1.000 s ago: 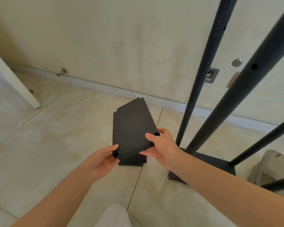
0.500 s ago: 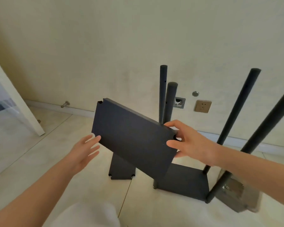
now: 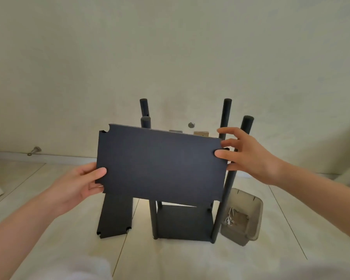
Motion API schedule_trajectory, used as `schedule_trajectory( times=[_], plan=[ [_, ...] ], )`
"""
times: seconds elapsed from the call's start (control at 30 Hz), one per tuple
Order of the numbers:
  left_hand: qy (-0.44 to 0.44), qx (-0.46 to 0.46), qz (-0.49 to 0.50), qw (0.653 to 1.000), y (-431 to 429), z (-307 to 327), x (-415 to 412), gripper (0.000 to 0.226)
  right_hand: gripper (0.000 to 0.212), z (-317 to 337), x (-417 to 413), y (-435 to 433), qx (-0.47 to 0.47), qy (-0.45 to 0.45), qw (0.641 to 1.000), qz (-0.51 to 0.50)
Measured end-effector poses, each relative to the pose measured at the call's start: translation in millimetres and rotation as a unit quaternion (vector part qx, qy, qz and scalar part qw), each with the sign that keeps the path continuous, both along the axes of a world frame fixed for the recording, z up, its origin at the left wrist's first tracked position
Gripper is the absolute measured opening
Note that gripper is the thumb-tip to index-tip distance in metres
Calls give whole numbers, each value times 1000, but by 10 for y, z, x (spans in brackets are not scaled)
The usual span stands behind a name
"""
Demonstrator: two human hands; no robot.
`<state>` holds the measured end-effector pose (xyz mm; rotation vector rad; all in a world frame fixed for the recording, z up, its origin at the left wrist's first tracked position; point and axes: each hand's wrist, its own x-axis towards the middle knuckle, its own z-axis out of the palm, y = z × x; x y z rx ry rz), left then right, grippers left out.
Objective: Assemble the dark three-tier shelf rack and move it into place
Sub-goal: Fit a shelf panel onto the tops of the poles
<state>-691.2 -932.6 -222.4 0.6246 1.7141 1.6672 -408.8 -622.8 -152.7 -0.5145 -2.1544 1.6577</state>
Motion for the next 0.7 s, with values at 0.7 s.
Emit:
schedule_trajectory(
  times=[0.7],
  plan=[
    [4, 6, 0, 1000, 204, 265, 333, 52, 22, -203, 472, 169, -33, -37, 998, -37]
  ],
)
